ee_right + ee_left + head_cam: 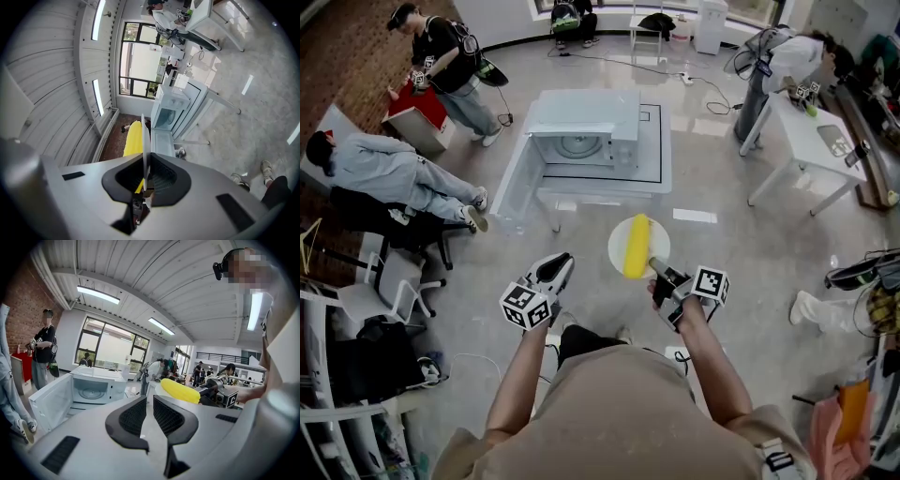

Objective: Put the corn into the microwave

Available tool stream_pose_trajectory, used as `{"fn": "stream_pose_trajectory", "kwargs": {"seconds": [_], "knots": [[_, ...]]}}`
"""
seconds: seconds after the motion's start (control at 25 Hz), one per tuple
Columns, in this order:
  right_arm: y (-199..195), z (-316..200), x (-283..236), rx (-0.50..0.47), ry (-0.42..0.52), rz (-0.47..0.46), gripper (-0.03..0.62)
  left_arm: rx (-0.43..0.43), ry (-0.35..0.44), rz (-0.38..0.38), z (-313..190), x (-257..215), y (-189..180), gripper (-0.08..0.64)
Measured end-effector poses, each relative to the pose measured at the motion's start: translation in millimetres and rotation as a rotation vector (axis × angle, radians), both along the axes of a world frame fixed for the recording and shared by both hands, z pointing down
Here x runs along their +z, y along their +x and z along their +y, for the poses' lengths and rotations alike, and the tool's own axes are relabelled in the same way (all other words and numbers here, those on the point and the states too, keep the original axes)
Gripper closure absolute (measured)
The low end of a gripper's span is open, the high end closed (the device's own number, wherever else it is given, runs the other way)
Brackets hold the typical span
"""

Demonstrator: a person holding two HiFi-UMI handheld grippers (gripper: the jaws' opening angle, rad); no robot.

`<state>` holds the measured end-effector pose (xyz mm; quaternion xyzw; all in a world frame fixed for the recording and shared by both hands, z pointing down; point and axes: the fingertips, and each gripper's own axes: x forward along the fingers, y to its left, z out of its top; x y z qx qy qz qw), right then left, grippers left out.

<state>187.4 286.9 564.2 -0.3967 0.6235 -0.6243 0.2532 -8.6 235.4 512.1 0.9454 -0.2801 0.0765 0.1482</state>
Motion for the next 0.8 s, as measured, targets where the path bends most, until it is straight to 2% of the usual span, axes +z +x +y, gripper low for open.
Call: {"fn": "stream_pose_trajectory", "kwargs": {"seconds": [0.32, 0.8], "knots": [[-21.0, -19.5, 2.3, -0.028, 0.023, -0.012, 0.563, -0.02, -0.007, -0.011, -11.9, 6.1, -23.5, 0.518], [-41.3, -91.0, 3.0, -0.022, 0.022, 0.002, 0.563, -0.001, -0.029, 0.005, -101.8, 13.2, -37.7, 0.518]]}}
